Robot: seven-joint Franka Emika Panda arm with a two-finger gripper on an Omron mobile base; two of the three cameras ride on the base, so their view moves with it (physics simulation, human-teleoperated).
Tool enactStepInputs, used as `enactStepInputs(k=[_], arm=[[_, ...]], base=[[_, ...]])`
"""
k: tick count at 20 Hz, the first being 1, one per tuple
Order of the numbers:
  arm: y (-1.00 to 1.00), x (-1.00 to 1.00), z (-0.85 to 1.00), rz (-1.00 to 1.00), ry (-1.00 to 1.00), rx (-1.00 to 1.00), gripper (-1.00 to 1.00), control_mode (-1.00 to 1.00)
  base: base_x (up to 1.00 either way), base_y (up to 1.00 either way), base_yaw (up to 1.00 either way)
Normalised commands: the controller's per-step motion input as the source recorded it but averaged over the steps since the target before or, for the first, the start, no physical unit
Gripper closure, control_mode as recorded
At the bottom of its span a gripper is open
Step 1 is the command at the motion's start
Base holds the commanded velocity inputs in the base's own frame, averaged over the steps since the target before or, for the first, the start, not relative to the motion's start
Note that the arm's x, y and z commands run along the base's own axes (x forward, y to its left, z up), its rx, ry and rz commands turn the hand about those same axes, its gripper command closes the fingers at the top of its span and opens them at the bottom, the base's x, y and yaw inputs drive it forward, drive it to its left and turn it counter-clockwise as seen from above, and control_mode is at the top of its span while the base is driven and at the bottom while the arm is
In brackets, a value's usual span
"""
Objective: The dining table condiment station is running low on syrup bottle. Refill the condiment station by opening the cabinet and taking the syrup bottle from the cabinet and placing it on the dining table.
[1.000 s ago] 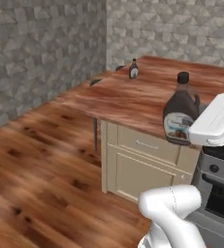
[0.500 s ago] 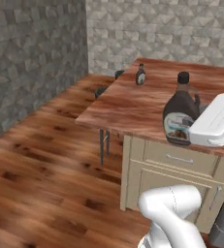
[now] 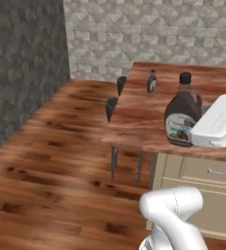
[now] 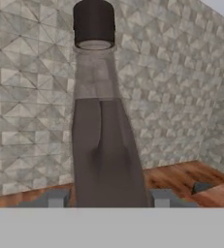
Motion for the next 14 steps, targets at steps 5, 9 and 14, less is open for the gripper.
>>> enactStepInputs(k=[5,9,14], arm=[[0.0,0.0,0.0,0.0,0.0,0.0,1.0,1.0],[0.0,0.0,0.0,0.0,0.0,0.0,1.0,1.0],[0.0,0.0,0.0,0.0,0.0,0.0,1.0,1.0]], base=[[1.0,1.0,-0.33],[1.0,1.0,-0.31],[0.78,1.0,-0.28]])
